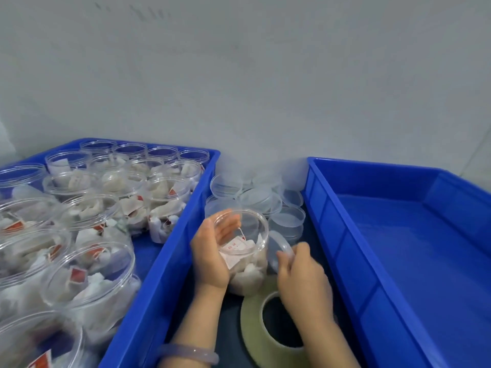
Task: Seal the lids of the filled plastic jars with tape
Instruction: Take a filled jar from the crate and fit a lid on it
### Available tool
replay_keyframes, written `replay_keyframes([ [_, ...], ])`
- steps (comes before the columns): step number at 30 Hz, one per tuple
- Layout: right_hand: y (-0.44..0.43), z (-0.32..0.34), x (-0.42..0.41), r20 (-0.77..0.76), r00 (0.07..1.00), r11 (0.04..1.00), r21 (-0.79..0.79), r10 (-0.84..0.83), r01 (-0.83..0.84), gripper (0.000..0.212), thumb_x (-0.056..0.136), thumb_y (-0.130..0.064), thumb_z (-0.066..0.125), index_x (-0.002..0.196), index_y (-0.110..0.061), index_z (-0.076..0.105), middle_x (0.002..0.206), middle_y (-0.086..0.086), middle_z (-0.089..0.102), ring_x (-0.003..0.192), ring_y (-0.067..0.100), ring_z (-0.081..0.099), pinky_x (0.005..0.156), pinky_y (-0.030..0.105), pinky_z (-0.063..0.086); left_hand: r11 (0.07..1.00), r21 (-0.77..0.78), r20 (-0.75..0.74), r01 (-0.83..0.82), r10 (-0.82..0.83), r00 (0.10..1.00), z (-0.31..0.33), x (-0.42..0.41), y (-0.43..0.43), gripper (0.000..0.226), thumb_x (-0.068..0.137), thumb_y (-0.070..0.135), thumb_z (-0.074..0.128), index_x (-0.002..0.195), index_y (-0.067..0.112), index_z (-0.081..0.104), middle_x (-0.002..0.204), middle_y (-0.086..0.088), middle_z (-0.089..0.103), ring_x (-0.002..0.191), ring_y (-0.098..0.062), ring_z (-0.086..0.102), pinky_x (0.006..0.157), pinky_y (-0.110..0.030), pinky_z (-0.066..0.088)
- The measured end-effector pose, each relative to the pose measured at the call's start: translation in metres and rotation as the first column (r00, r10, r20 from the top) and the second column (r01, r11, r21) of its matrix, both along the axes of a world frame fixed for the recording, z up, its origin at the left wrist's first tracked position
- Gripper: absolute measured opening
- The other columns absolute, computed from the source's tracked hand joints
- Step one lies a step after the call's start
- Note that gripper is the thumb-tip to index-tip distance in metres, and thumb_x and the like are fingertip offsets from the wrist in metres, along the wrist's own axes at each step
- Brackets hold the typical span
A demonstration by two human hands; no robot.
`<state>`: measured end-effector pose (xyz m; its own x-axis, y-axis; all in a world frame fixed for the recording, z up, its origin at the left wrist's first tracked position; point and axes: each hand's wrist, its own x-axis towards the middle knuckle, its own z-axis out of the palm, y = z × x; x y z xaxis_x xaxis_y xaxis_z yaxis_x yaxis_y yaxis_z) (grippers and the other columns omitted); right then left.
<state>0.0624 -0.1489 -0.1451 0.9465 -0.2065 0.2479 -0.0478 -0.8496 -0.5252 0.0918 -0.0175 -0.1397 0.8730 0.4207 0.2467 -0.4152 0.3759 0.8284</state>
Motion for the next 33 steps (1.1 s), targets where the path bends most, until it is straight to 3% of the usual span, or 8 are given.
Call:
replay_keyframes([
  [8, -0.01, -0.015, 0.022, 0.023, 0.998, 0.969, 0.238, 0.057, -0.061, 0.02, 0.1, -0.038, 0.037, 0.094, -0.02, 0.045, 0.081, 0.003, 0.06, 0.07, 0.016, 0.055, 0.059, 0.031, 0.043, 0.999, -0.052, -0.031, -0.008, 0.006, 0.999, -0.002, 0.0, 0.006, 0.046, 0.102, 0.029, 0.022, 0.096, 0.011, 0.063, 0.084, -0.005, 0.071, 0.074, -0.011, 0.069, 0.067, -0.017, 0.053],
  [10, -0.013, -0.012, 0.045, 0.06, 0.998, 0.947, 0.321, -0.014, -0.006, 0.025, 0.102, -0.03, 0.037, 0.111, -0.011, 0.053, 0.096, 0.009, 0.064, 0.08, 0.021, 0.058, 0.069, 0.033, 0.048, 0.998, -0.035, -0.021, 0.043, -0.043, 0.999, -0.001, -0.003, 0.005, 0.045, 0.101, 0.031, 0.024, 0.098, 0.008, 0.063, 0.087, -0.008, 0.07, 0.076, -0.014, 0.069, 0.068, -0.018, 0.054],
  [13, -0.013, 0.003, 0.059, 0.236, 0.971, 0.854, 0.513, -0.041, -0.089, 0.04, 0.1, -0.012, 0.04, 0.139, -0.02, 0.048, 0.129, -0.002, 0.057, 0.117, 0.016, 0.055, 0.081, 0.011, 0.044, 0.987, -0.004, -0.019, 0.159, -0.159, 0.987, -0.001, -0.005, 0.001, 0.053, 0.088, 0.043, 0.033, 0.1, 0.001, 0.063, 0.088, -0.013, 0.07, 0.077, -0.018, 0.069, 0.068, -0.021, 0.055],
  [16, -0.015, 0.035, 0.055, 0.403, 0.913, 0.672, 0.657, 0.069, -0.341, 0.042, 0.096, -0.004, 0.047, 0.132, -0.024, 0.055, 0.132, -0.009, 0.057, 0.124, 0.012, 0.051, 0.101, 0.034, 0.047, 0.975, 0.001, -0.068, 0.221, -0.22, 0.973, -0.001, -0.007, -0.001, 0.065, 0.077, 0.05, 0.032, 0.1, -0.003, 0.063, 0.087, -0.017, 0.07, 0.078, -0.023, 0.067, 0.07, -0.025, 0.054],
  [20, -0.015, 0.067, 0.027, 0.186, 0.742, 0.602, 0.476, 0.644, -0.641, 0.038, 0.072, -0.054, 0.067, 0.109, -0.051, 0.061, 0.115, -0.036, 0.058, 0.118, -0.015, 0.046, 0.095, 0.012, 0.042, 0.977, 0.048, -0.097, 0.207, -0.202, 0.975, -0.003, -0.01, 0.002, 0.072, 0.082, 0.053, 0.028, 0.1, -0.005, 0.065, 0.095, -0.026, 0.068, 0.091, -0.034, 0.065, 0.083, -0.041, 0.05],
  [22, -0.004, 0.068, 0.017, 0.034, 0.696, 0.63, 0.395, 0.718, -0.669, 0.045, 0.062, -0.065, 0.068, 0.105, -0.052, 0.063, 0.112, -0.042, 0.052, 0.119, -0.021, 0.04, 0.093, 0.01, 0.038, 0.975, 0.135, -0.07, 0.178, -0.17, 0.983, -0.009, -0.01, 0.002, 0.068, 0.087, 0.053, 0.029, 0.099, -0.001, 0.069, 0.096, -0.023, 0.071, 0.095, -0.034, 0.067, 0.084, -0.042, 0.052],
  [27, 0.013, 0.062, 0.011, 0.189, 0.73, 0.665, 0.311, 0.657, -0.679, 0.035, 0.067, -0.032, 0.081, 0.098, -0.036, 0.067, 0.116, -0.023, 0.057, 0.115, -0.01, 0.049, 0.097, 0.018, 0.04, 0.981, 0.189, -0.042, 0.049, -0.042, 0.998, -0.022, -0.005, 0.001, 0.068, 0.089, 0.059, 0.029, 0.092, 0.006, 0.072, 0.089, -0.014, 0.073, 0.09, -0.027, 0.07, 0.08, -0.038, 0.054],
  [33, 0.019, 0.051, 0.009, 0.292, 0.726, 0.672, 0.276, 0.622, -0.687, 0.037, 0.066, -0.018, 0.081, 0.099, -0.031, 0.069, 0.121, -0.014, 0.057, 0.116, -0.003, 0.051, 0.098, 0.03, 0.045, 0.978, 0.113, -0.003, 0.174, -0.175, 0.985, -0.025, -0.002, 0.004, 0.08, 0.079, 0.071, 0.037, 0.101, 0.001, 0.068, 0.099, -0.023, 0.068, 0.1, -0.04, 0.063, 0.094, -0.059, 0.045],
])
